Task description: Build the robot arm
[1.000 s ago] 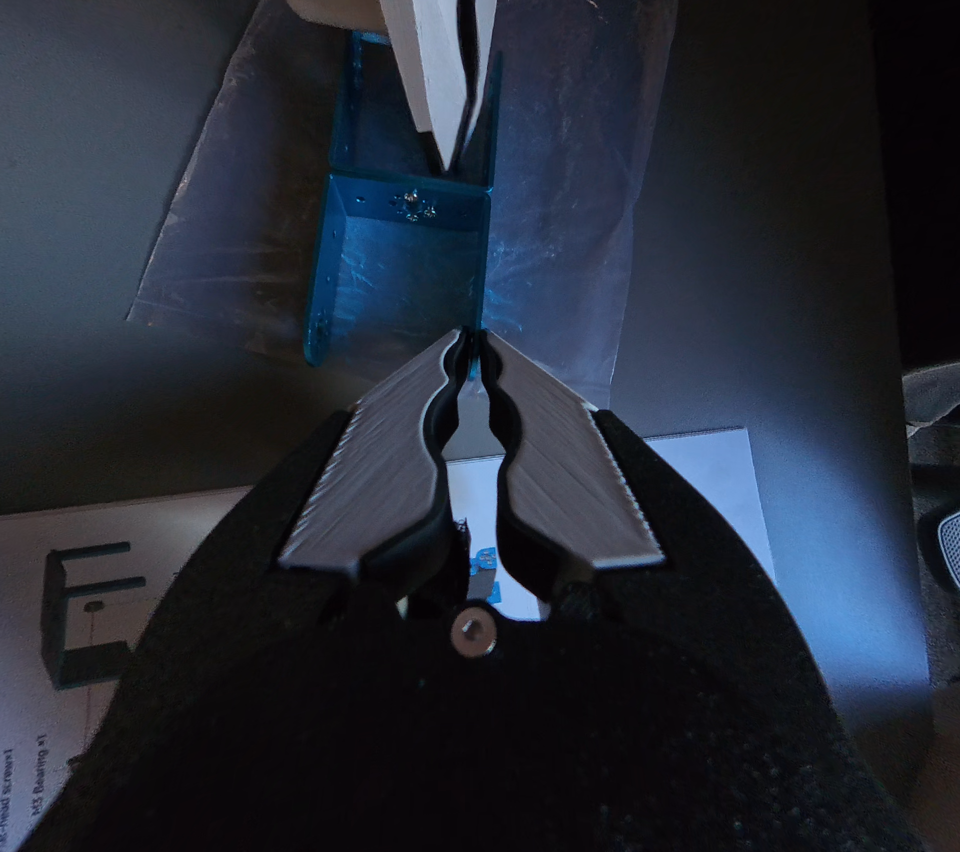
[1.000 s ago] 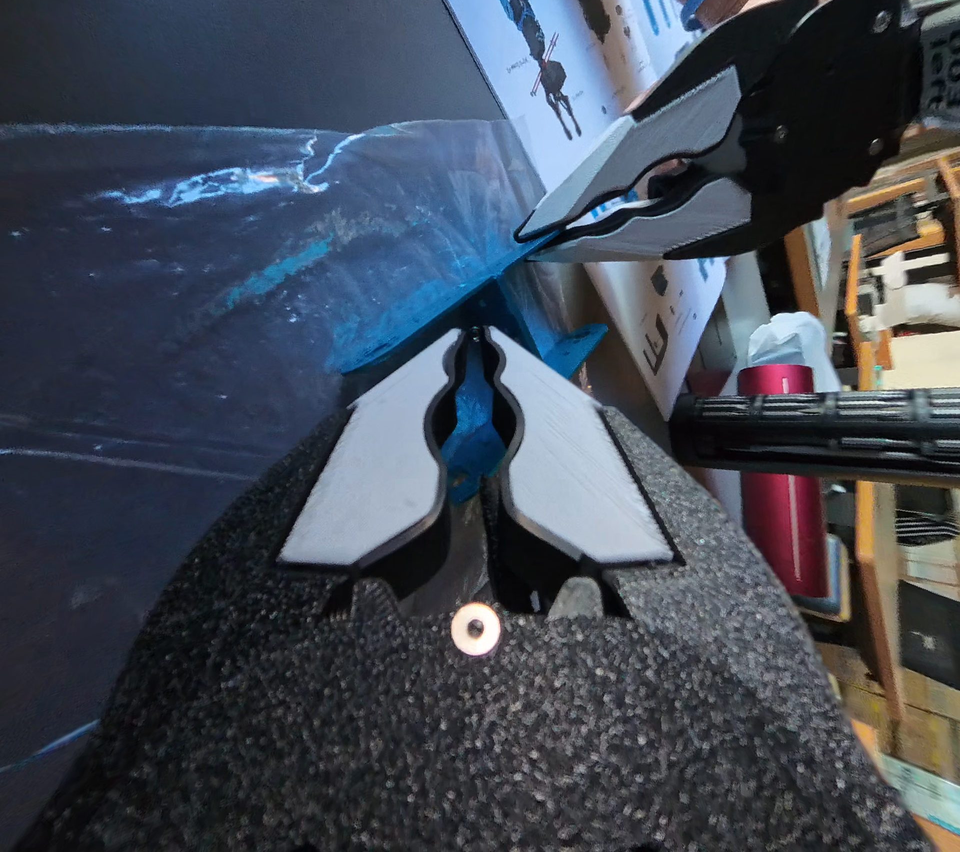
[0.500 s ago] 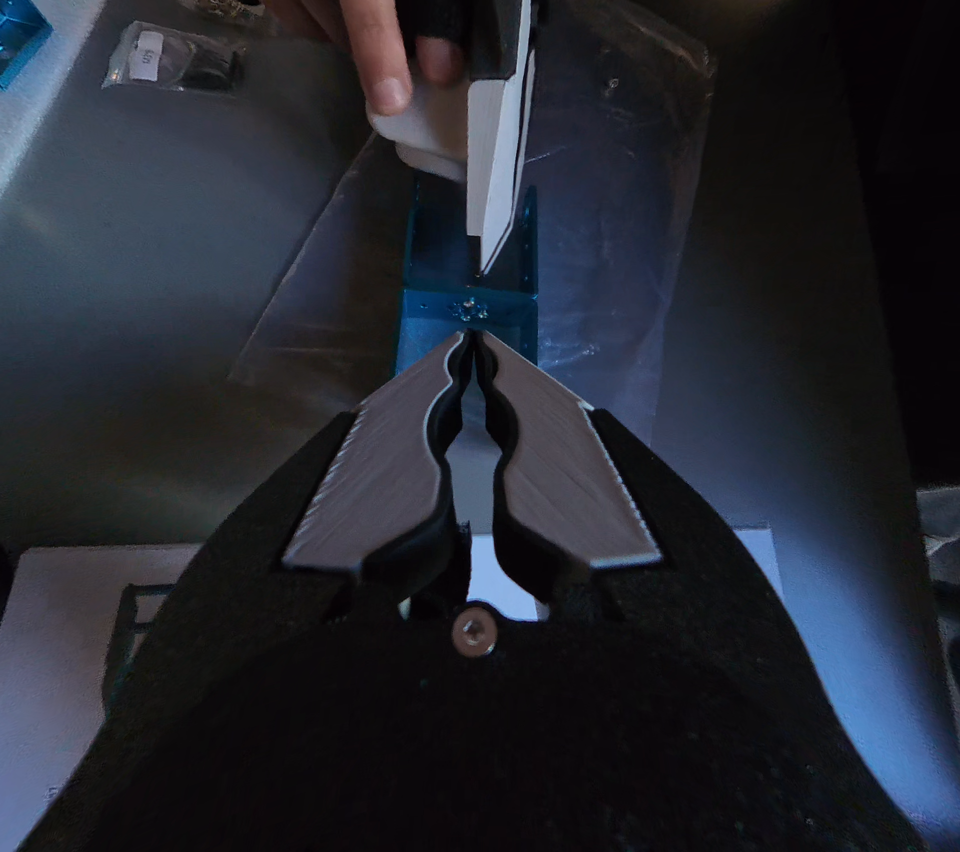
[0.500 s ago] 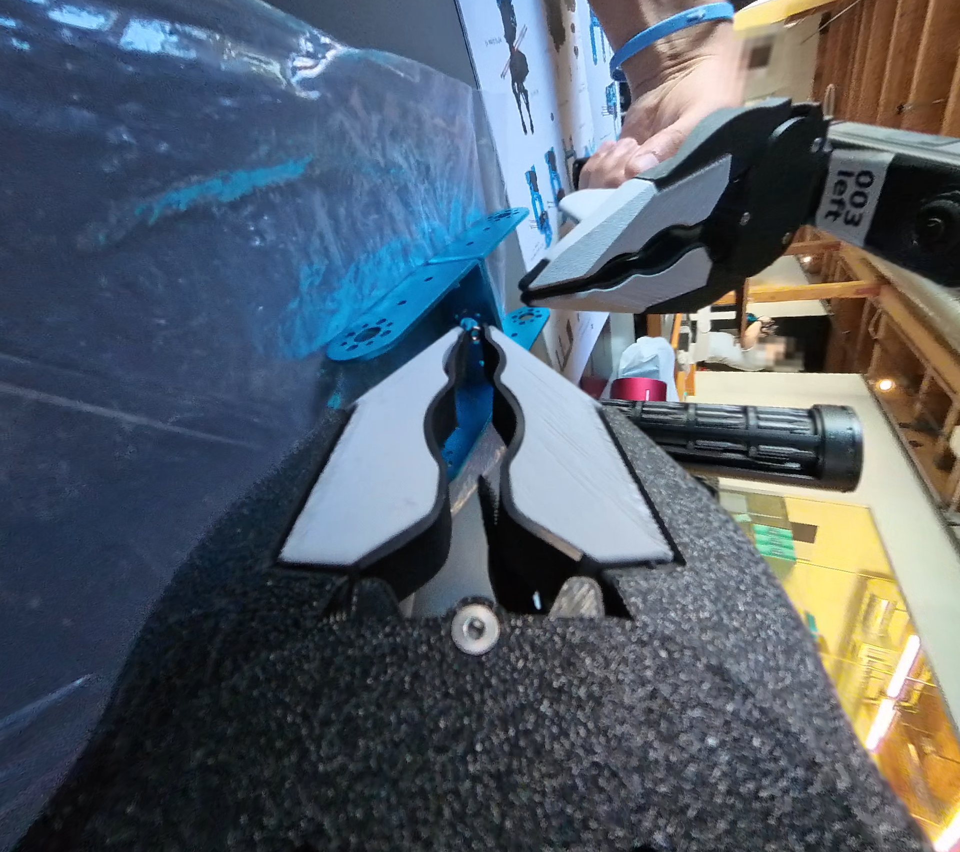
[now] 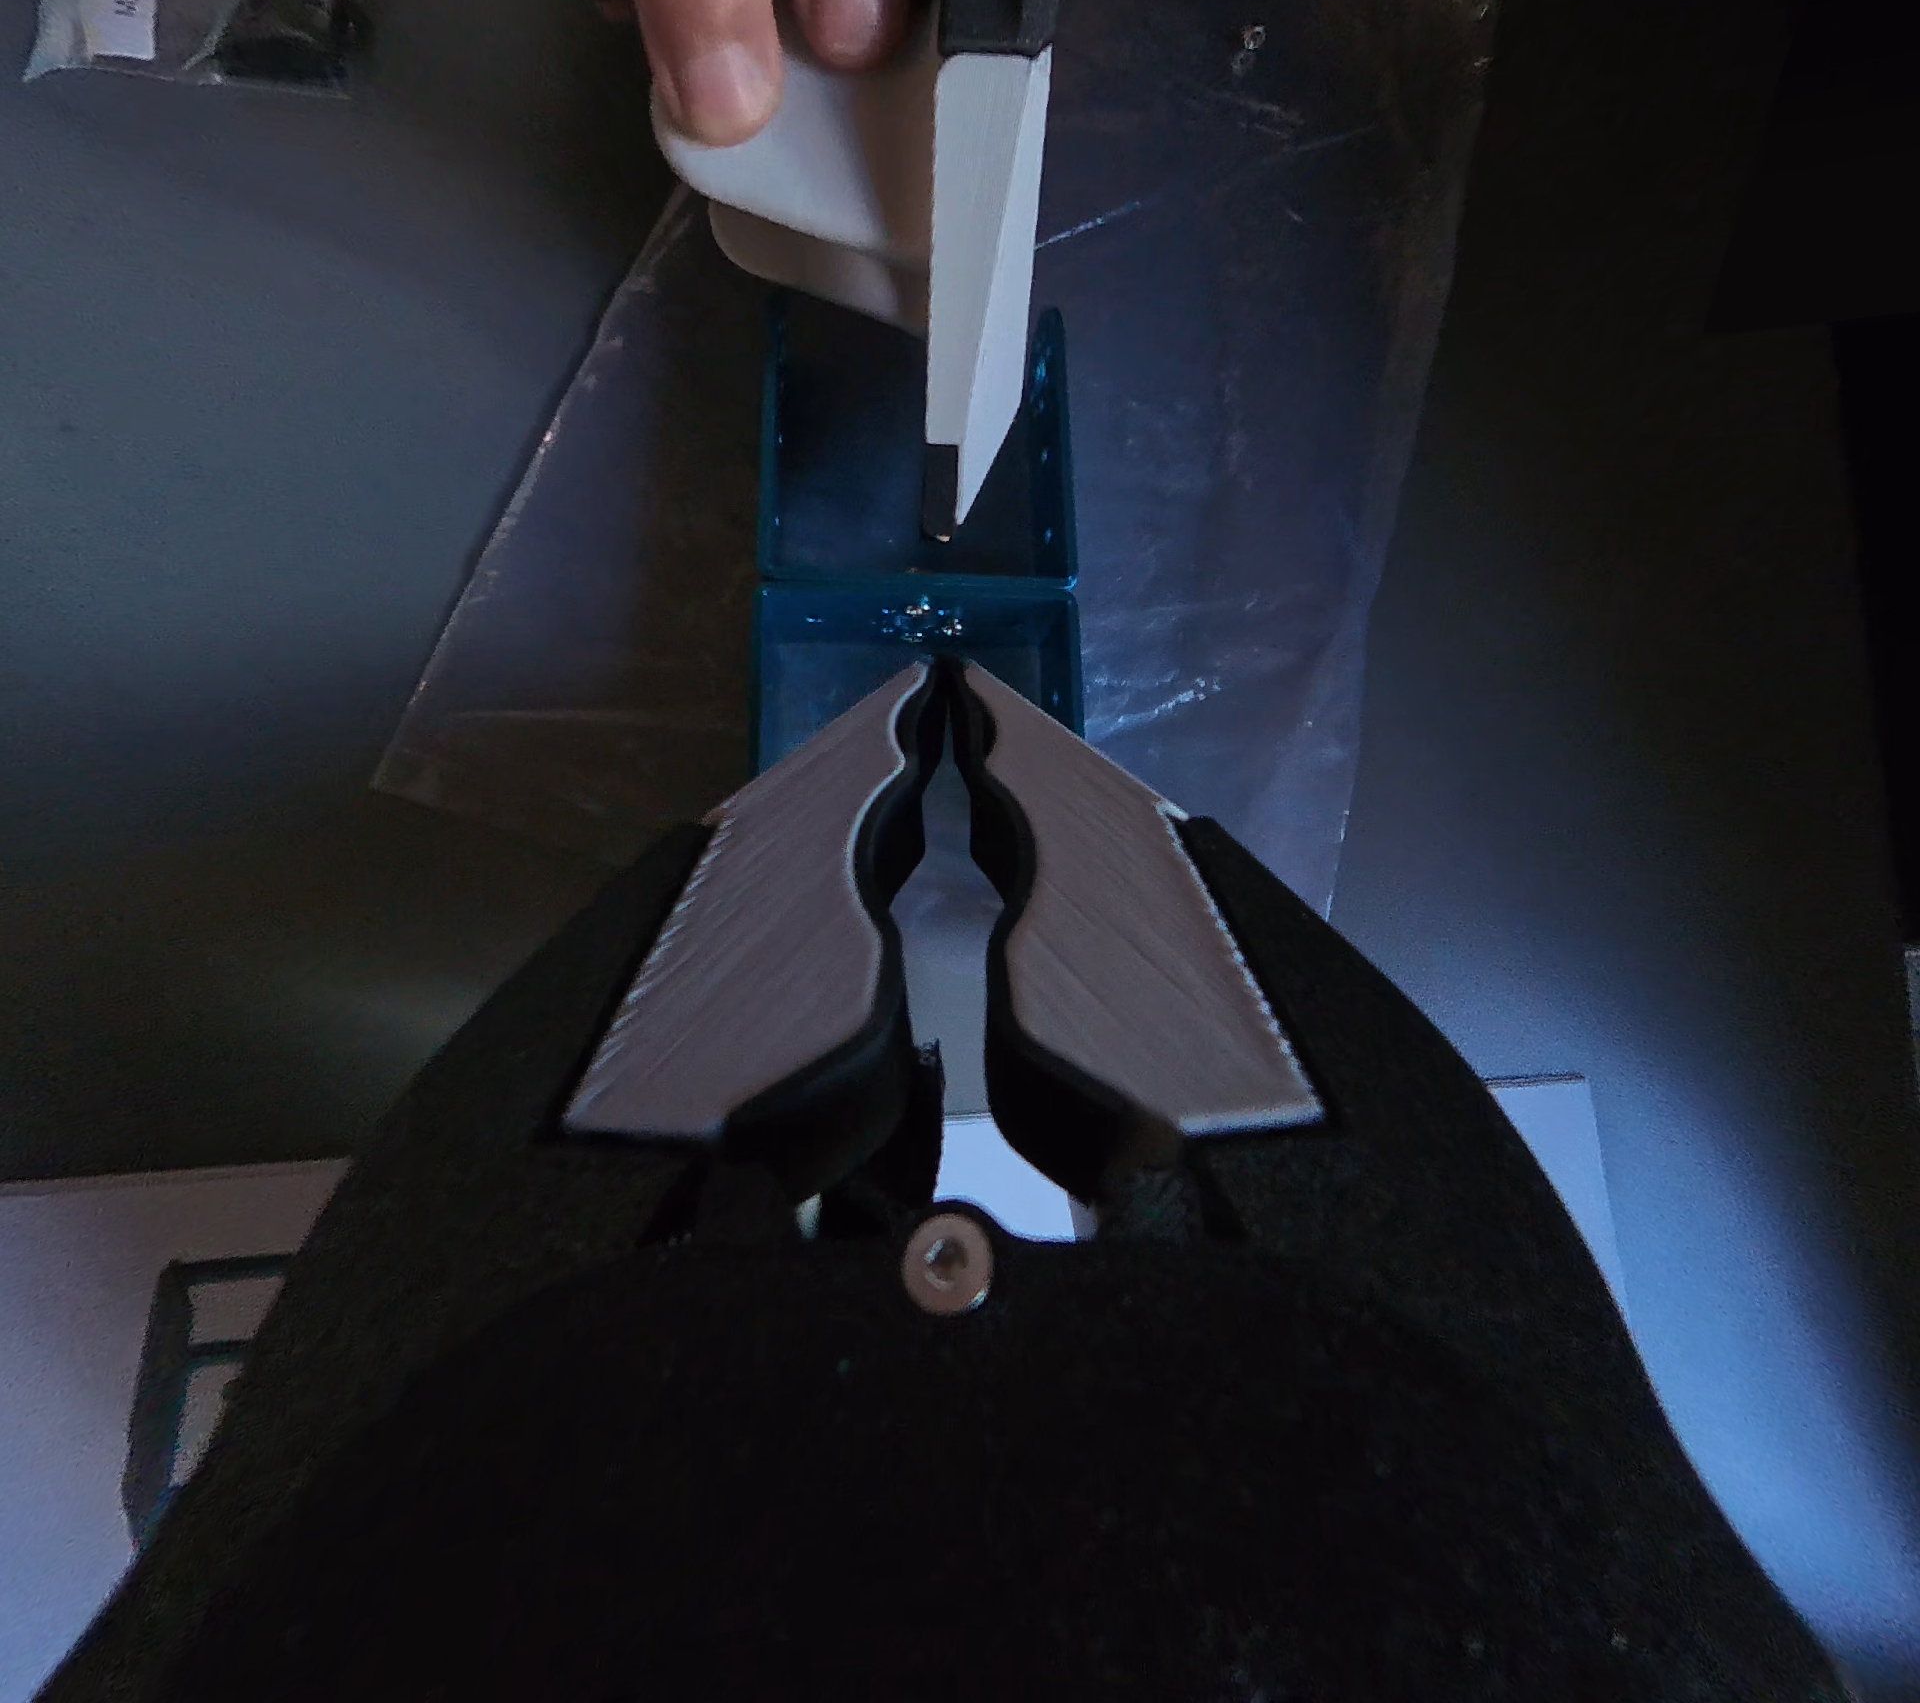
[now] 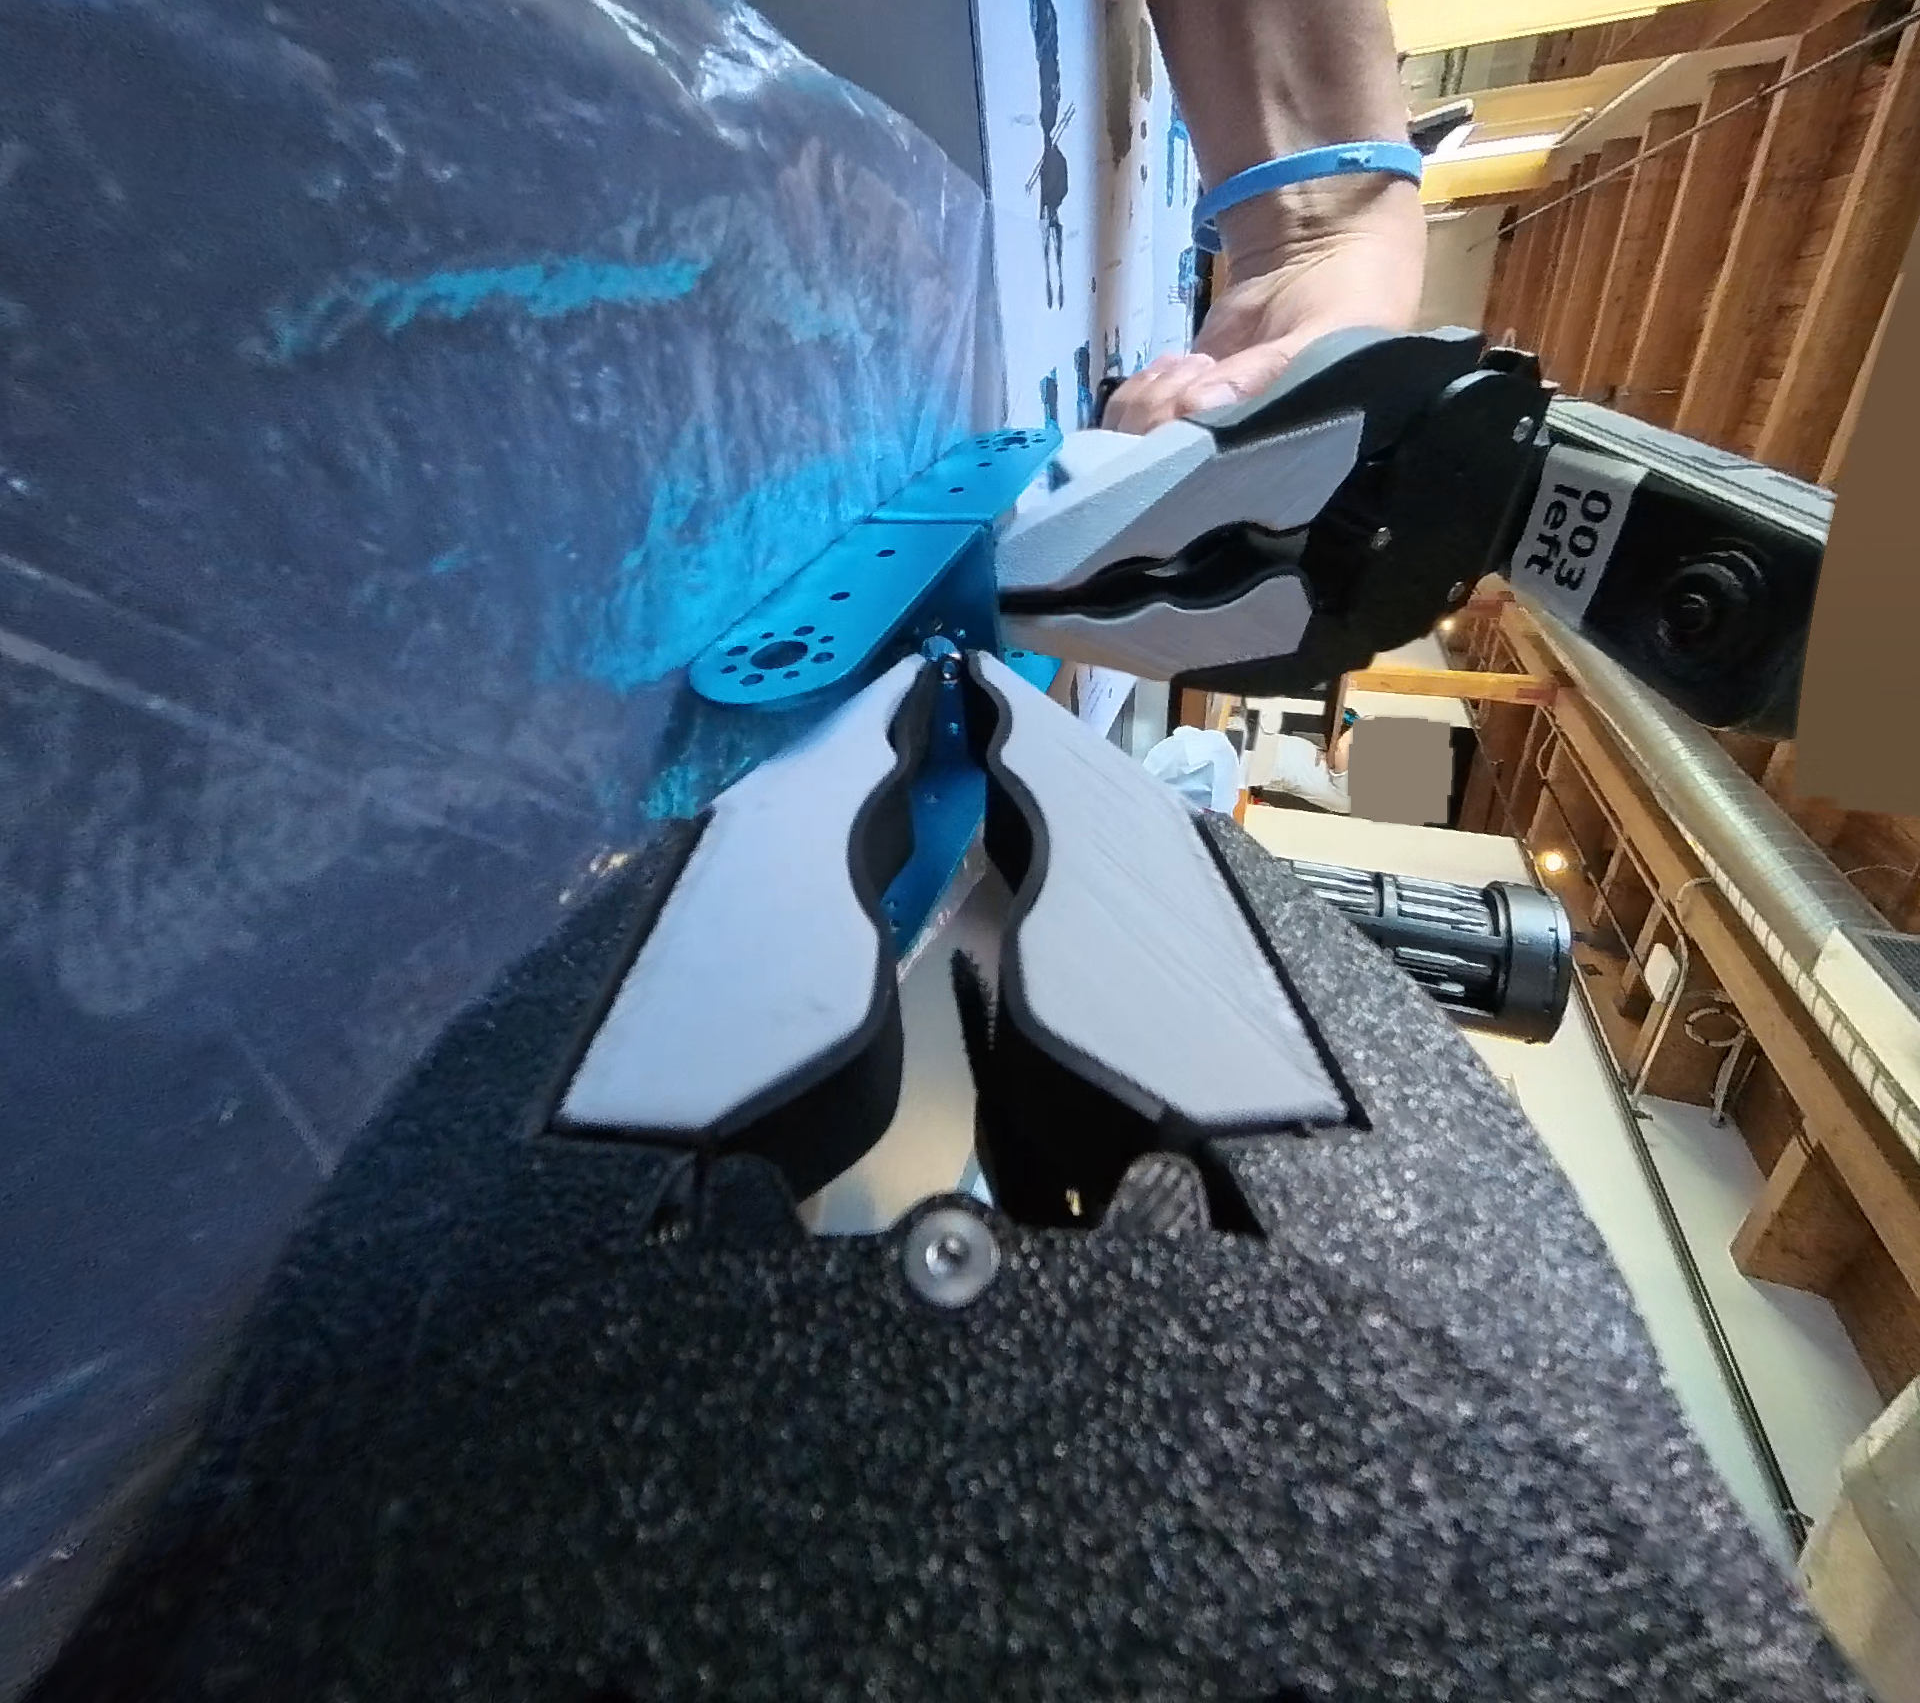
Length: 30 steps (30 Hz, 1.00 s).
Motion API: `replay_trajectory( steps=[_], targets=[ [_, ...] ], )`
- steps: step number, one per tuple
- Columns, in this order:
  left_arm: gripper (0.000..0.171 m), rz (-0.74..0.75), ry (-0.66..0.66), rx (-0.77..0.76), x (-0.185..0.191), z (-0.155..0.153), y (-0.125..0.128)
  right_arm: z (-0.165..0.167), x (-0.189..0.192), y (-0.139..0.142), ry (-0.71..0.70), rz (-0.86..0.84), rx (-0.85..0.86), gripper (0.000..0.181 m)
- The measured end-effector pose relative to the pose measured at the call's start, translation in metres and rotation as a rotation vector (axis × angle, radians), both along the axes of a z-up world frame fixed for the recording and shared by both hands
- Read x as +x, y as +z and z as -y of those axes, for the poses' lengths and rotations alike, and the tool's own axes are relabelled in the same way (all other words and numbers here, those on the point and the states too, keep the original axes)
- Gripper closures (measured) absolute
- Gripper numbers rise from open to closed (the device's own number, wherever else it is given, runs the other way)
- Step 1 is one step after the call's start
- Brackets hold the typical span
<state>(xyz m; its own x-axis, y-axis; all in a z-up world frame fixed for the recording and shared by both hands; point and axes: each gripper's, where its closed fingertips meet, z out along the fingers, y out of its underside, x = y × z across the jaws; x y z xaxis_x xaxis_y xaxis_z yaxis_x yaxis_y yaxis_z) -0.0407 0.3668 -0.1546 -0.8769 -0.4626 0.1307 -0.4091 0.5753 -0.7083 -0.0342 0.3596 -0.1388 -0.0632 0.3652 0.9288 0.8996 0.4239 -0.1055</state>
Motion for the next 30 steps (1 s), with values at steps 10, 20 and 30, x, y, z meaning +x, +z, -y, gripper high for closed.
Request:
replay_trajectory(
  steps=[10, 20, 30],
  targets=[
    [0.171, 0.006, -0.008, -0.017, 0.002, 0.006, -0.001, -0.001, -0.001, -0.005, 0.017, 0.041, 0.005, 0.178],
    [0.171, 0.023, 0.0, -0.009, 0.005, 0.006, -0.002, -0.002, -0.001, -0.007, 0.079, 0.157, 0.061, 0.179],
    [0.171, 0.035, -0.023, 0.011, 0.002, 0.009, -0.006, 0.003, 0.018, 0.005, -0.042, 0.036, 0.003, 0.177]
  ],
)
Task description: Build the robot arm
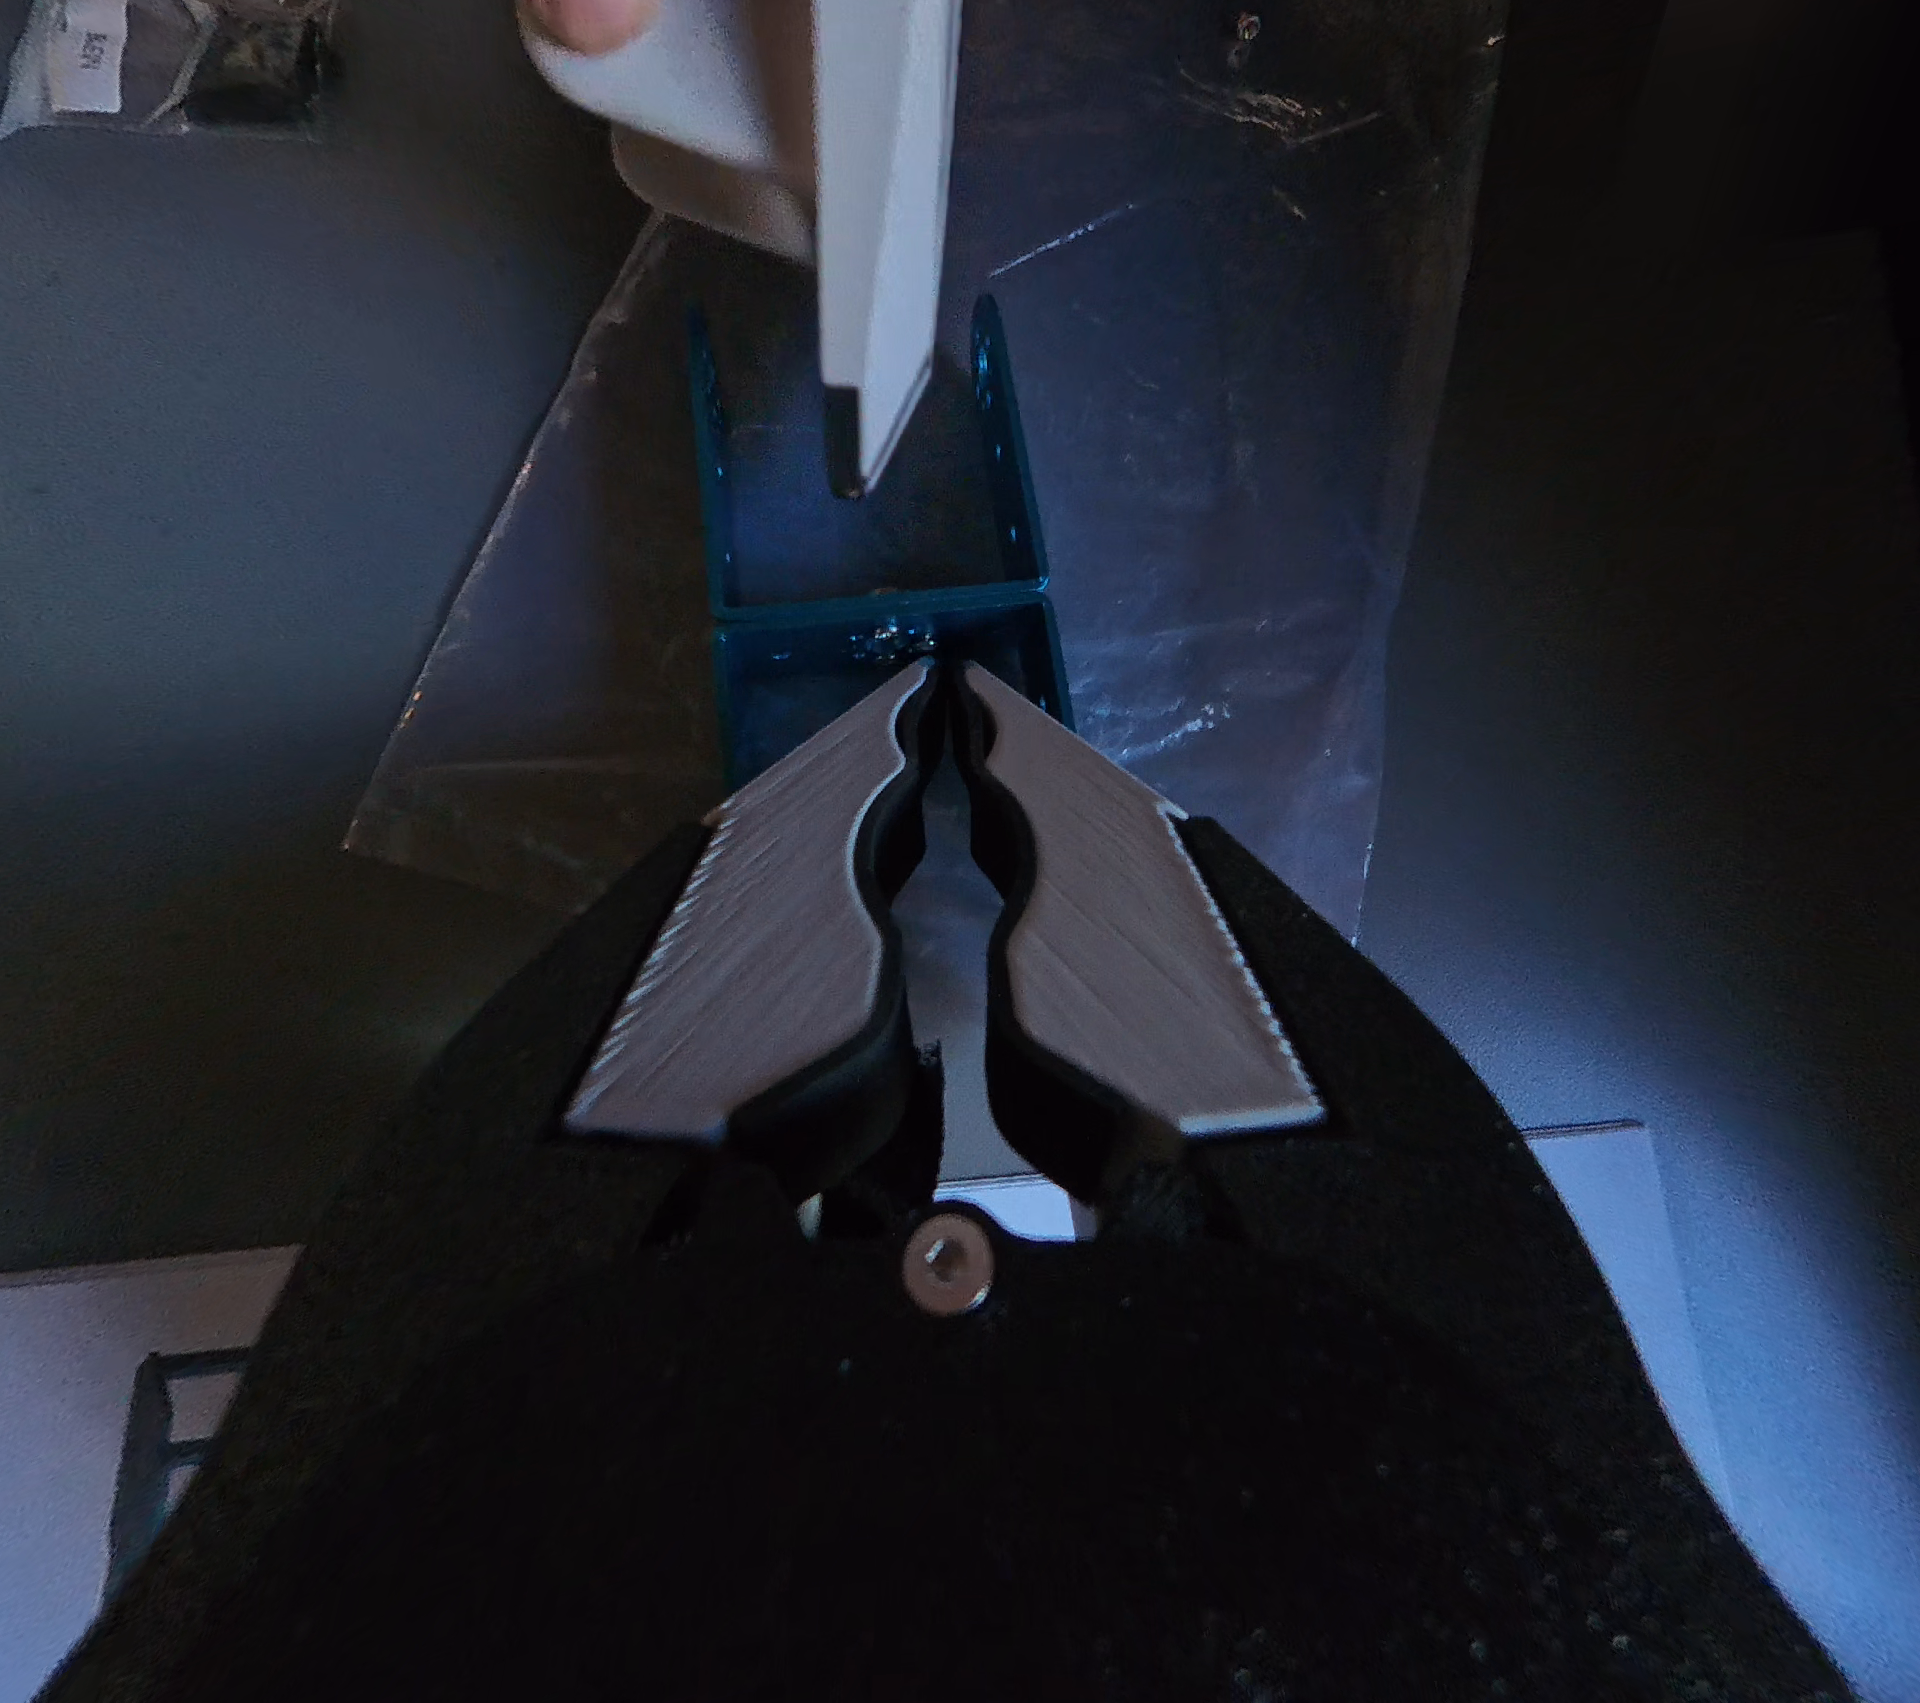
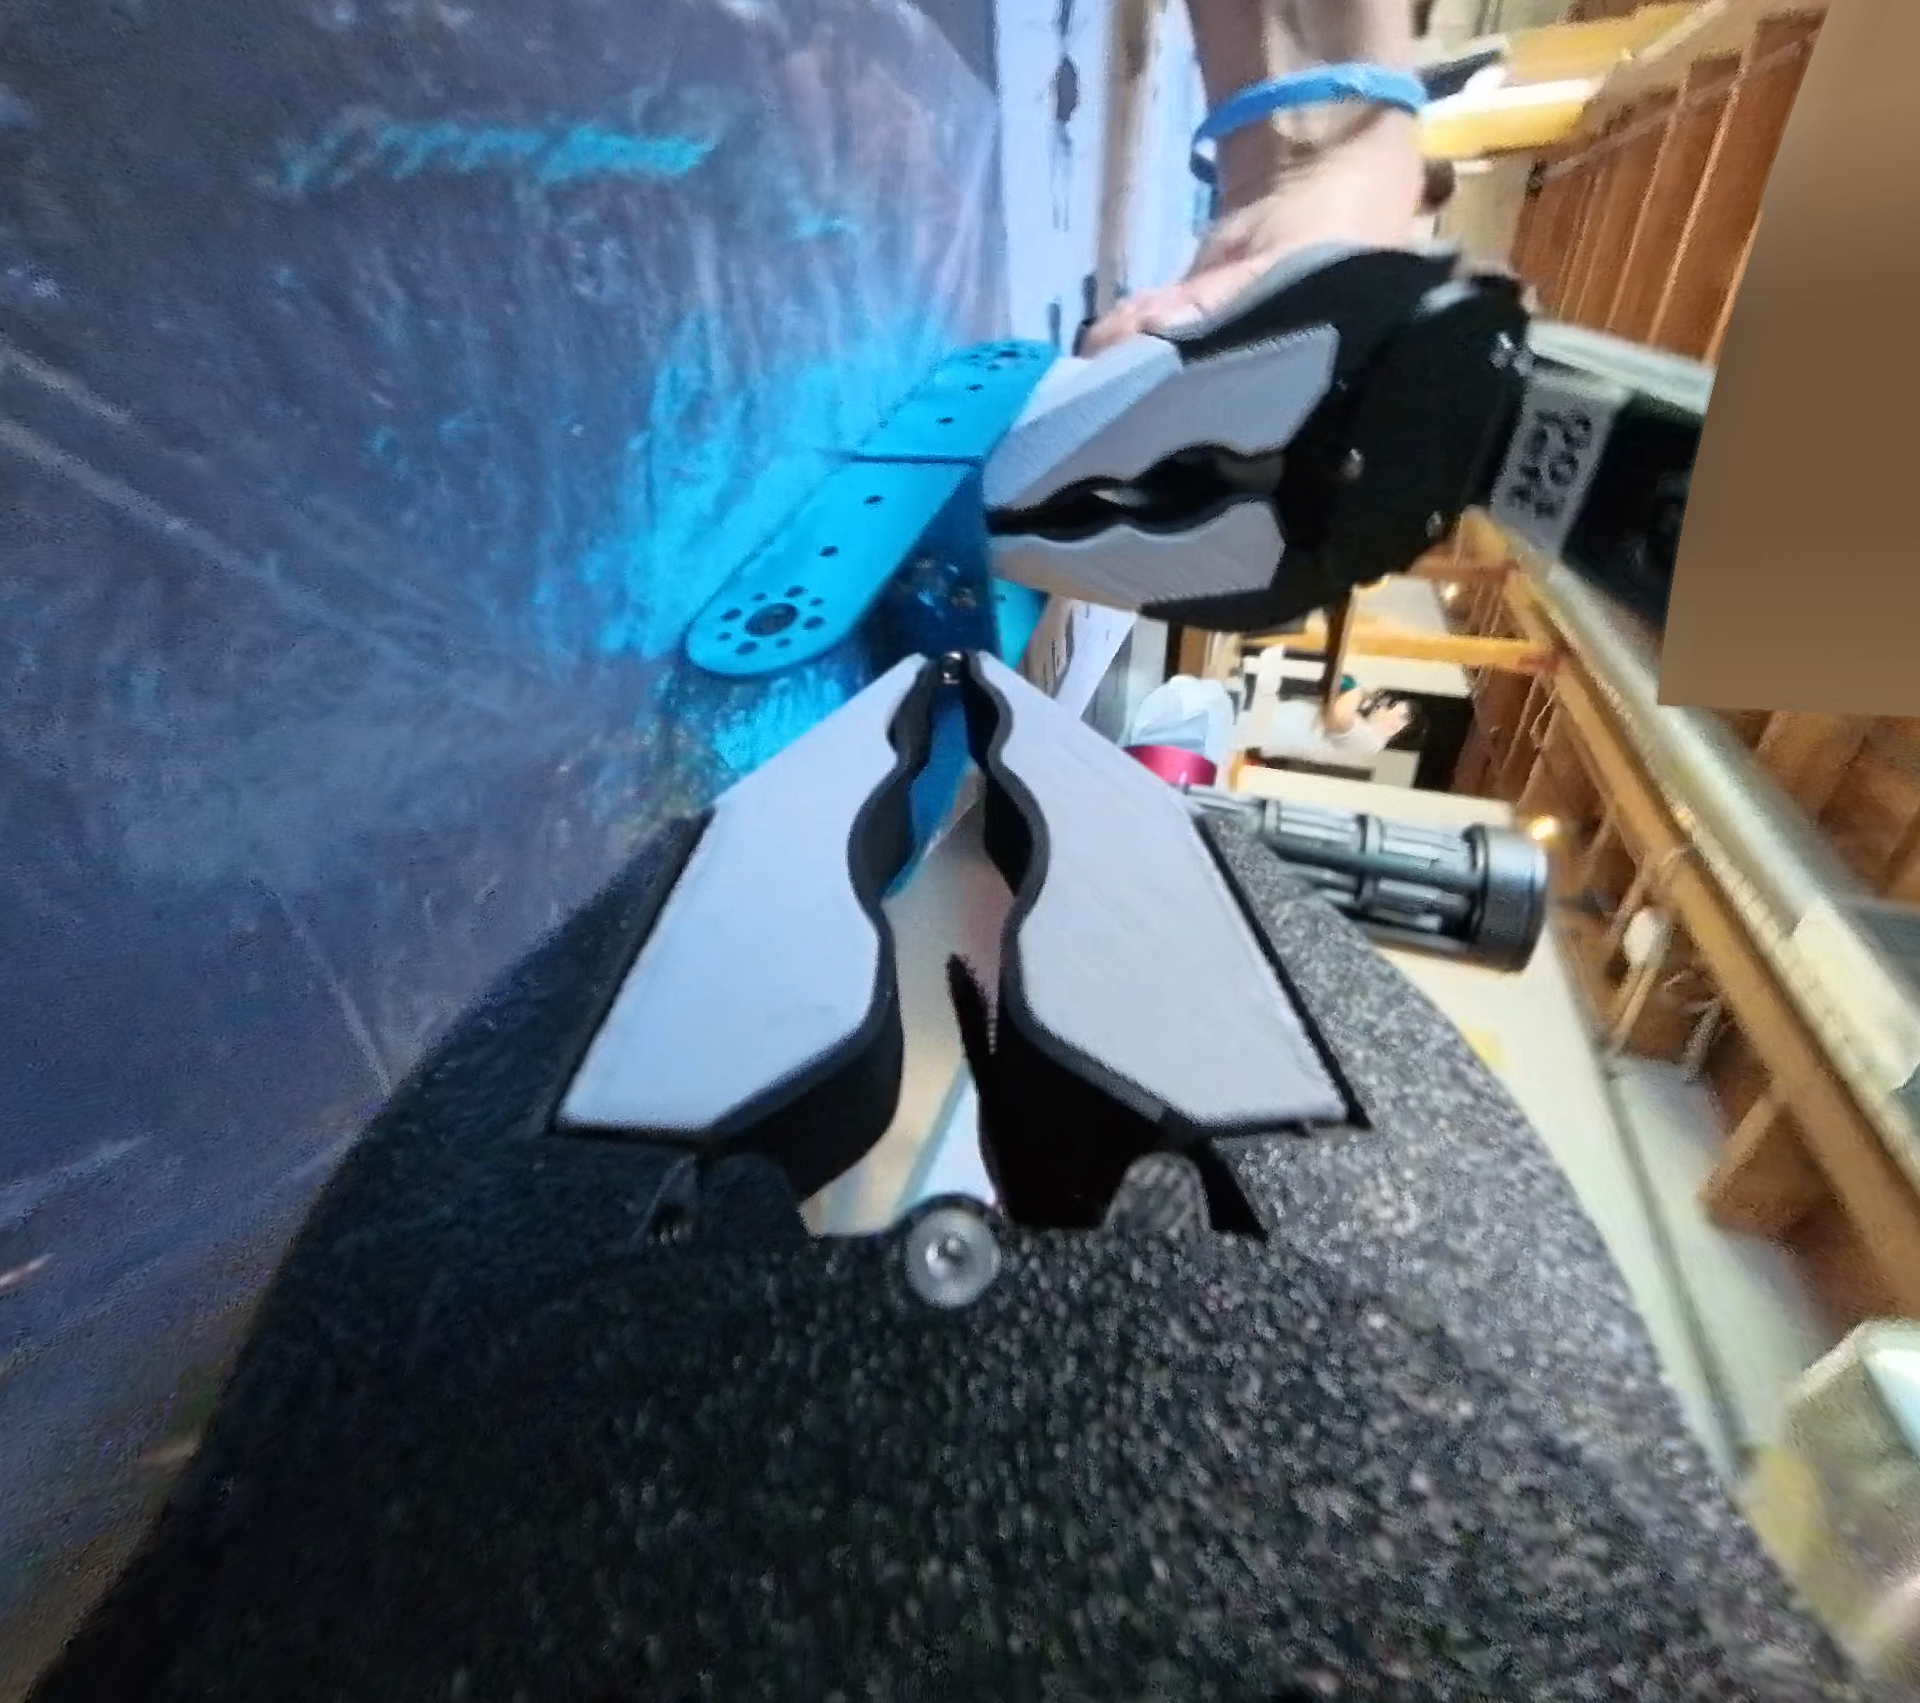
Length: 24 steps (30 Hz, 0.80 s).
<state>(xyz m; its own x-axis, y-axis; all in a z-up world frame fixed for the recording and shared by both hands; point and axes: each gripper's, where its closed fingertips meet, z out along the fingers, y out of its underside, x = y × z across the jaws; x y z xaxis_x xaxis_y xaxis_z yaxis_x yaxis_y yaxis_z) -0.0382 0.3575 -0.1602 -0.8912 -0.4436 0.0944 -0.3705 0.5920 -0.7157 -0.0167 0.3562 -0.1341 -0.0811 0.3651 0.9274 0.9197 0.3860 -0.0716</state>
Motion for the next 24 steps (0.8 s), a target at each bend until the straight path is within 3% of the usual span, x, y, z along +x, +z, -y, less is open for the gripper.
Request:
replay_trajectory(
  steps=[8, 16, 24],
  targets=[
    [0.171, 0.034, 0.006, 0.023, 0.003, 0.002, 0.001, -0.002, -0.003, 0.016, -0.146, -0.535, -0.35, 0.177],
    [0.171, 0.078, 0.003, 0.059, 0.005, 0.007, 0.0, 0.016, -0.006, 0.02, -0.357, -1.169, -1.024, 0.179],
    [0.171, 0.156, 0.007, 0.099, 0.01, 0.016, 0.002, 0.023, 0.009, -0.009, -0.78, -1.348, -1.176, 0.177]
  ],
)
